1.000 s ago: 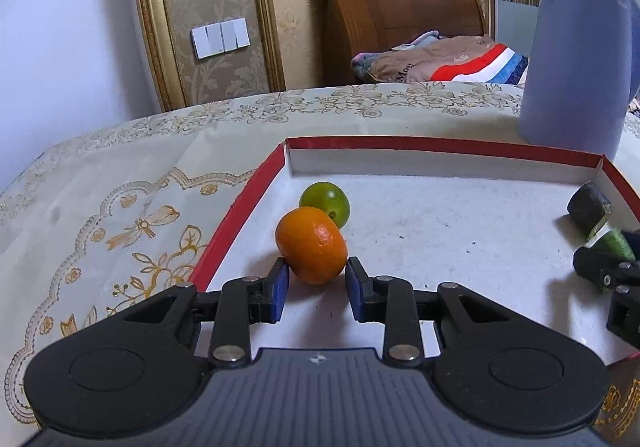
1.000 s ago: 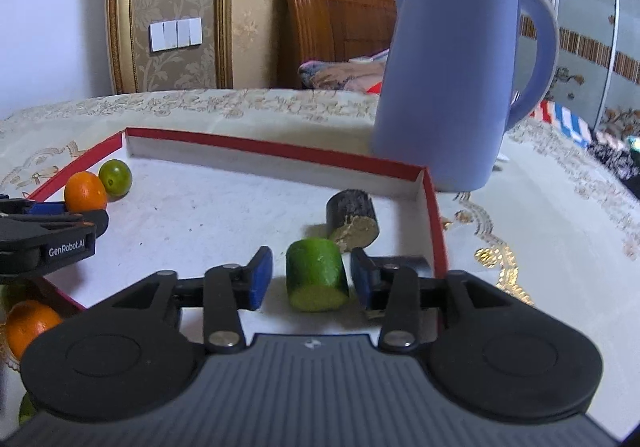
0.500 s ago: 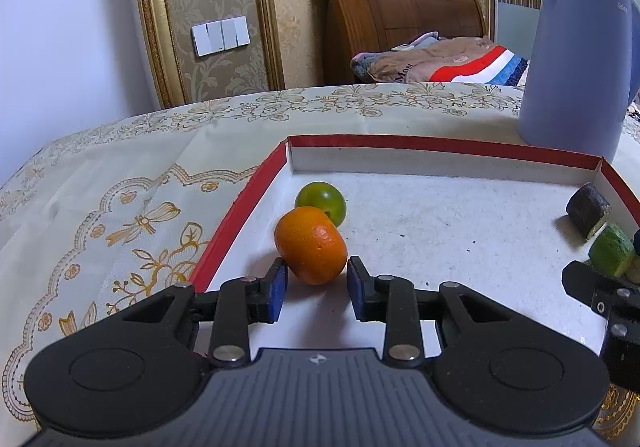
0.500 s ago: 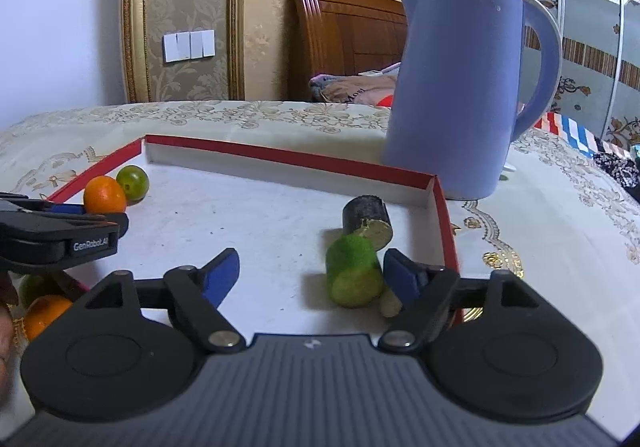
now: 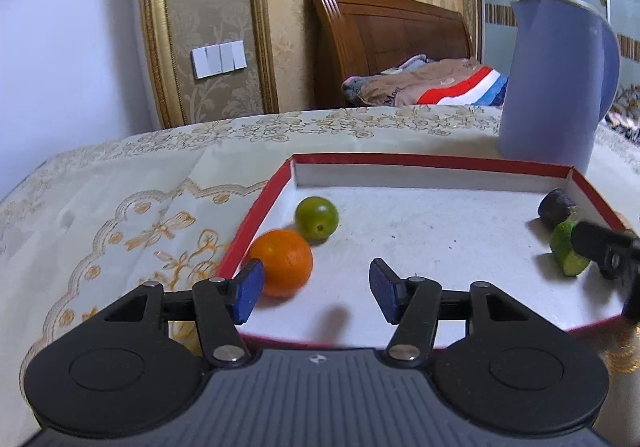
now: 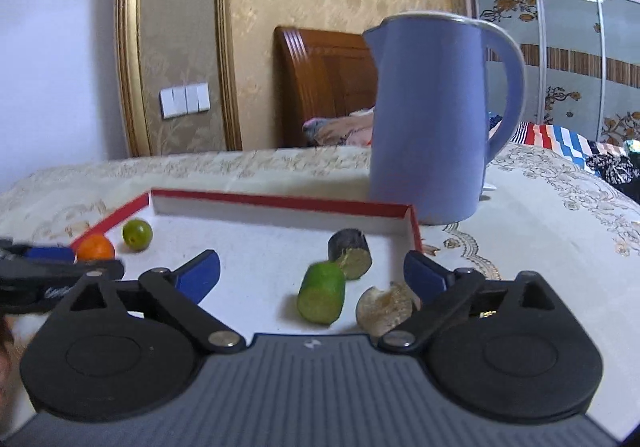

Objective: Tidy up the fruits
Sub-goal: 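Open the right gripper to release the cucumber chunk beside the log chunks, then withdraw both open grippers from the red box back over the loose fruit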

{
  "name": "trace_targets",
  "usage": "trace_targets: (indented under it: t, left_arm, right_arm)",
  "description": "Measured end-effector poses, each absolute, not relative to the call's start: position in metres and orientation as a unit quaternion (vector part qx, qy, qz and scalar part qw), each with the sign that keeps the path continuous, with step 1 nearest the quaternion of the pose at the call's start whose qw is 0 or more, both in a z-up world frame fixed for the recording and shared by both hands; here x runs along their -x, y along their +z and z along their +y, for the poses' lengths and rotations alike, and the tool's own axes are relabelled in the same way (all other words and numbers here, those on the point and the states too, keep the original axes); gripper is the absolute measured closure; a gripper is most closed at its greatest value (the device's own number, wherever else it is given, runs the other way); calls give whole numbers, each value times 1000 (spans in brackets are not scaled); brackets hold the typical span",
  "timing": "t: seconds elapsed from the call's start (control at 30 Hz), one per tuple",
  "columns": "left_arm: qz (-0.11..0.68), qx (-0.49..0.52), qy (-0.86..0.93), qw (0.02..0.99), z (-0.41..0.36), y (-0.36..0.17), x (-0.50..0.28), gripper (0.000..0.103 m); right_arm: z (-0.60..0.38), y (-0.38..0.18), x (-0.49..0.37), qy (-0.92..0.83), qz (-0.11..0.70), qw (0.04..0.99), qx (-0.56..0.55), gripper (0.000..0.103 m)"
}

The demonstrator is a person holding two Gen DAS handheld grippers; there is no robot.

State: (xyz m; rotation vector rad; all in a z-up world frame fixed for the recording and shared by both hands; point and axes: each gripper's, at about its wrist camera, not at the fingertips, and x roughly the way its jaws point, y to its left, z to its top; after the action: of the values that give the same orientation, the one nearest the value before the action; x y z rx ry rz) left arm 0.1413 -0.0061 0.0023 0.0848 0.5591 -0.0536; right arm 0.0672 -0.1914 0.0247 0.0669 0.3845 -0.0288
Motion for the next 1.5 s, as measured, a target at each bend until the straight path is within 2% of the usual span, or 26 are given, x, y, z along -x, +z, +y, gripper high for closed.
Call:
trace_targets:
  t: [0.5, 0.97, 1.17, 1.33, 1.5]
  left_arm:
    - [267, 8, -28, 963, 35, 5, -85, 45]
    - [289, 31, -8, 957, 54, -4, -79, 45]
    - [297, 26, -4, 955, 53, -6, -81, 45]
    - [303, 28, -2, 953, 54, -8, -82, 45]
    - [304, 27, 0, 952, 55, -8, -84, 45]
  right_arm:
    - [-189, 20, -26, -4, 185, 982, -50, 2]
    - [-154, 18, 1, 63, 166, 984, 33, 2]
    - [-146, 21, 20, 75, 146, 986, 32, 0]
    - [-132, 19, 21, 62, 176, 981, 49, 0]
    - [-121, 9, -2, 62, 258, 963, 52, 0]
